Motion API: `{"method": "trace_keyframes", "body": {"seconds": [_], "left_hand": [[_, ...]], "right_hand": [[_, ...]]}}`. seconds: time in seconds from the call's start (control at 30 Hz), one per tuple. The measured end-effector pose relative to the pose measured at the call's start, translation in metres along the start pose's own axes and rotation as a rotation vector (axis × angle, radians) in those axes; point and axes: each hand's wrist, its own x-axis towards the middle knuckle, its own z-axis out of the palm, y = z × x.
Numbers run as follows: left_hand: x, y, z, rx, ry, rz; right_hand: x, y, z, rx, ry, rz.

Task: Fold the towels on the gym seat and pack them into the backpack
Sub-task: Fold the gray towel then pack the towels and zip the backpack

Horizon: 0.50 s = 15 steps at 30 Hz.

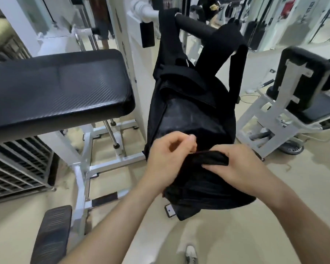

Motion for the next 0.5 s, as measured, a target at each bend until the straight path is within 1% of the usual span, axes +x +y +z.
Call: {"method": "trace_keyframes", "body": {"seconds": [0.03,0.07,0.1,0.13,0.2,0.23,0.3,0.4,0.43,0.5], "left_hand": [[0.006,-0.015,-0.008,-0.033,0.156,-0.074],[0.012,-0.039,-0.018,-0.002,0.294,-0.158],[0.016,-0.067,-0.026,0.065,0.385,-0.254],[0.017,-0.092,-0.032,0.145,0.413,-0.366],[0.016,-0.135,-0.032,0.241,0.340,-0.566],[0.018,-0.148,-0.026,0.247,0.300,-0.604],[0.027,-0.155,-0.013,0.277,0.282,-0.597],[0.039,-0.154,-0.004,0.439,0.298,-0.557],[0.040,-0.154,-0.004,0.459,0.300,-0.545],[0.041,-0.151,-0.006,0.391,0.288,-0.547]], "right_hand": [[0.004,0.011,-0.004,0.074,-0.010,0.021],[0.007,0.019,-0.007,0.159,-0.033,0.026],[0.011,0.023,-0.012,0.240,-0.068,0.012],[0.014,0.023,-0.016,0.304,-0.113,-0.027],[0.022,0.024,-0.025,0.385,-0.200,-0.086],[0.027,0.026,-0.028,0.406,-0.233,-0.100],[0.035,0.030,-0.035,0.442,-0.295,-0.119],[0.046,0.038,-0.042,0.485,-0.415,-0.138],[0.049,0.041,-0.044,0.478,-0.448,-0.147],[0.053,0.046,-0.049,0.435,-0.483,-0.169]]}}
